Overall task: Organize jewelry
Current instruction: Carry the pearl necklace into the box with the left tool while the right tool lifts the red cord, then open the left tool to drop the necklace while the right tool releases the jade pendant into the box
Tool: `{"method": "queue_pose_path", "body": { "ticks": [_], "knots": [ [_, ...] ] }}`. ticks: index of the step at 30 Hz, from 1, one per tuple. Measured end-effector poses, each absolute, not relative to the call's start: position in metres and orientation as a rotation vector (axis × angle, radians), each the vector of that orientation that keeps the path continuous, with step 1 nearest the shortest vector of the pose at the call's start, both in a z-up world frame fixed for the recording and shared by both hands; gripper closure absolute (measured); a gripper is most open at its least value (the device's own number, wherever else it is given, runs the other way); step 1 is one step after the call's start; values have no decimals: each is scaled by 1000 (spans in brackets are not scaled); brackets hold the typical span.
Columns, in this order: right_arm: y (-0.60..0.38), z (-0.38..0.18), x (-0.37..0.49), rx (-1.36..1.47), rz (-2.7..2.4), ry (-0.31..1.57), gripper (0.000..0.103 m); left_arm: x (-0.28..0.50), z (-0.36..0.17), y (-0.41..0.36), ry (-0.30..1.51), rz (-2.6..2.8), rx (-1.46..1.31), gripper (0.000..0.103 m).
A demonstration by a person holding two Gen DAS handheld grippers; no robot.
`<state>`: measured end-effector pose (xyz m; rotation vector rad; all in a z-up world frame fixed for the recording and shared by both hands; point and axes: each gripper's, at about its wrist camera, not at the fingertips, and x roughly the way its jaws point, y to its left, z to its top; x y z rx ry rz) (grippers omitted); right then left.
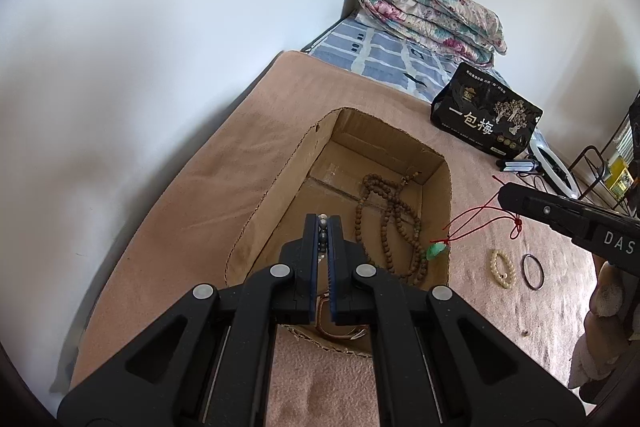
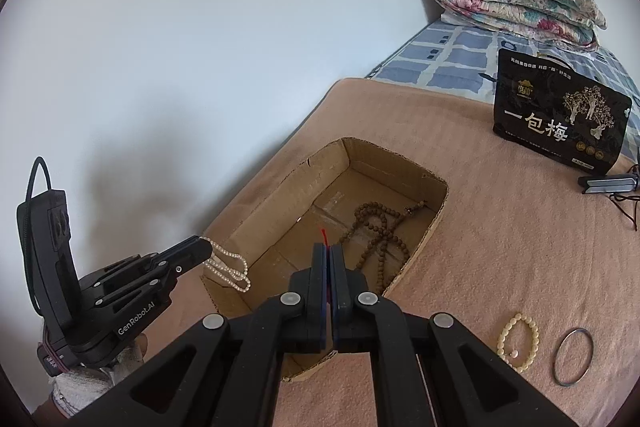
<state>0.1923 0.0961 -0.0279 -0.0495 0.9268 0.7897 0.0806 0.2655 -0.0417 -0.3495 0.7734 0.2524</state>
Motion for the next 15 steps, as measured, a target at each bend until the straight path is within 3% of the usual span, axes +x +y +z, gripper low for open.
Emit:
{"method": "queue_pose_path", "body": {
  "ticks": [15],
  "knots": [
    [108,-49,200,-105,742,960,103,87,-50,262,807,273,-342,102]
  ]
}}
